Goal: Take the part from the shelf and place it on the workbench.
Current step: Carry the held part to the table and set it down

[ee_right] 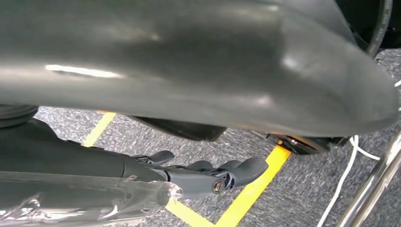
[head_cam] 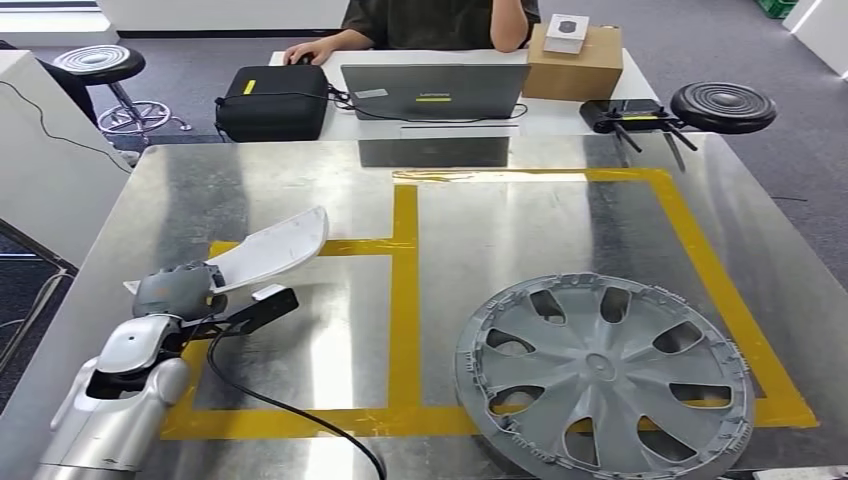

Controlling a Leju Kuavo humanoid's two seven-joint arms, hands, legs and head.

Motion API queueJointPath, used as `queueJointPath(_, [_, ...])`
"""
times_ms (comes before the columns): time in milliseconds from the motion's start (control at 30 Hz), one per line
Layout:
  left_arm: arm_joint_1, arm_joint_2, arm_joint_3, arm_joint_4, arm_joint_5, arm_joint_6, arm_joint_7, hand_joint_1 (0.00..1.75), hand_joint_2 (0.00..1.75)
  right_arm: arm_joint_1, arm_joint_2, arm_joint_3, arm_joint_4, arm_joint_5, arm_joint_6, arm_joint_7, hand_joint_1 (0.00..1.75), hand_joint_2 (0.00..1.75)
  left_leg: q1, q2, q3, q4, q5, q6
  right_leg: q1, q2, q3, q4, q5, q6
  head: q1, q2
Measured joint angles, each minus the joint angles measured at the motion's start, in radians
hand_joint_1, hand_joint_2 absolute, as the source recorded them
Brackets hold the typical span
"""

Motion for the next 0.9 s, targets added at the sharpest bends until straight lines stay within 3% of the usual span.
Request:
queueJointPath(300, [0.046,0.044,-0.041,0.043,0.000,0.007,-0.090,1.75,1.75,-0.010,0.002,-0.087,-0.003,0.039,0.001,-0.024,0.00,0.00,0.001,0.000,0.000,0.000,-0.001,0.000,0.001,0.000,0.000,0.000,-0.002,-0.002,0.000,0.000])
queueJointPath(333, [0.048,0.045,-0.042,0.043,0.000,0.008,-0.093,1.66,1.75,-0.010,0.003,-0.092,-0.004,0.040,0.001,-0.024,0.00,0.00,0.001,0.000,0.000,0.000,-0.002,0.000,0.001,0.000,0.000,0.000,-0.002,-0.002,0.000,0.000])
queueJointPath(433, [0.054,0.049,-0.043,0.043,0.000,0.009,-0.096,0.35,0.44,-0.009,0.003,-0.103,-0.005,0.041,0.002,-0.024,0.00,0.00,0.001,0.000,0.000,0.000,-0.002,-0.001,0.001,0.000,0.000,0.000,-0.003,-0.002,0.000,0.000])
queueJointPath(467, [0.055,0.050,-0.043,0.043,0.000,0.012,-0.096,0.00,0.00,-0.009,0.004,-0.104,-0.005,0.042,0.002,-0.024,0.00,0.00,0.001,0.000,0.000,0.000,-0.002,-0.001,0.001,0.000,0.000,0.000,-0.003,-0.002,0.000,0.000])
queueJointPath(633, [0.068,0.046,-0.041,0.025,0.000,0.029,-0.127,0.00,0.00,-0.008,0.008,-0.127,-0.011,0.059,0.011,-0.030,0.00,0.00,0.000,0.000,0.000,0.000,-0.005,0.002,0.000,0.000,0.001,0.000,-0.003,0.000,0.000,0.000])
queueJointPath(833, [0.134,-0.031,0.028,-0.111,0.000,0.084,-0.223,0.00,0.00,-0.003,0.013,-0.155,-0.023,0.046,0.015,-0.029,0.00,0.00,-0.008,0.000,0.004,0.000,-0.006,0.017,-0.010,0.001,0.007,-0.002,-0.002,0.017,0.000,0.000])
queueJointPath(900, [0.157,-0.056,0.060,-0.167,0.001,0.102,-0.252,0.00,0.00,-0.001,0.013,-0.155,-0.026,0.029,0.012,-0.024,0.00,0.00,-0.004,0.003,0.009,-0.008,0.004,0.024,-0.010,0.000,0.001,0.012,-0.017,0.024,0.001,0.000])
